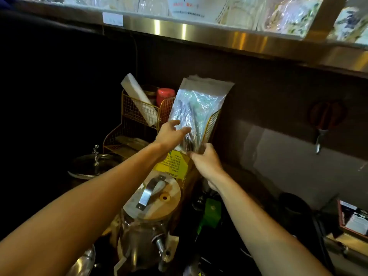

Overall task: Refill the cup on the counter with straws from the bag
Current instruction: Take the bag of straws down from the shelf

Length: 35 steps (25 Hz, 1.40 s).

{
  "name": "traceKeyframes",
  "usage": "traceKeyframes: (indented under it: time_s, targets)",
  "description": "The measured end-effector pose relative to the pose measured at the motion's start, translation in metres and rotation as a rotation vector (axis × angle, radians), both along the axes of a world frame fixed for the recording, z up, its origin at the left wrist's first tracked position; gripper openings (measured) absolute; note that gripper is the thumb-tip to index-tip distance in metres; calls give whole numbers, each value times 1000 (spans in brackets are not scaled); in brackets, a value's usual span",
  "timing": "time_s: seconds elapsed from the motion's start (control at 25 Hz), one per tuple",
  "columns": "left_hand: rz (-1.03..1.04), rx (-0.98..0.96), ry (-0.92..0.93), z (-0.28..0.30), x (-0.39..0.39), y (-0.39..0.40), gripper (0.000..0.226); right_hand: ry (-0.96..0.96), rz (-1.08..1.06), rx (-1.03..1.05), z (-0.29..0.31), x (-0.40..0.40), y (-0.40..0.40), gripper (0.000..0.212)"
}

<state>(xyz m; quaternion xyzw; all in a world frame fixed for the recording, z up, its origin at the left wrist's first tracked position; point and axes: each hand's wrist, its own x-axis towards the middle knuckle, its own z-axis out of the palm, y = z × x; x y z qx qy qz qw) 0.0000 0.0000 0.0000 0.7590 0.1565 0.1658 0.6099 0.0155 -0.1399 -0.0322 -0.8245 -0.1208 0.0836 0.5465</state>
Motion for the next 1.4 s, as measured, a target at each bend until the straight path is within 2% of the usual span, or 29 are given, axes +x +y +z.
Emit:
traceKeyframes:
  time_s: [0.2, 0.32, 0.4, 0.56, 0.64, 0.8, 0.96, 1.04, 1.12, 1.2, 1.24, 1.4]
  targets:
    - [11, -83, -6, -13, 13, 0, 63, -65, -210, 84, -16, 6, 17, 20]
    - [45, -128, -11, -19, 9, 1, 55, -81, -133, 6, -17, 6, 29, 26]
    - [21, -144, -11, -22, 4, 1, 50, -114, -91, -49, -17, 5, 35, 23]
    - [10, -123, -51, -20, -10, 3, 40, -167, -79, -42, -10, -10, 23, 32]
    - [46, -81, -54, -16, -20, 1, 51, -163, -69, -26, -6, -18, 8, 37]
    - [49, 9, -84, -11, -49, -11, 89, -200, -38, 56, 4, -41, -37, 40]
    - [-14, -4, -105, 0, -83, -41, 106, -191, -12, 80, 16, -79, -94, 40]
    - [-77, -27, -96, 3, -103, -62, 98, -172, -14, 90, 20, -102, -125, 40]
    - [-170, -61, -89, -1, -120, -85, 78, -163, -22, 99, 19, -128, -159, 39]
    - [-282, -94, -92, -9, -135, -110, 37, -140, -49, 89, 12, -149, -190, 38]
    - [-322, -116, -102, -14, -145, -124, 24, -117, -67, 94, 7, -160, -206, 37]
    - [-377, -131, -95, -39, -173, -178, 26, -83, -150, 125, -21, -197, -260, 33]
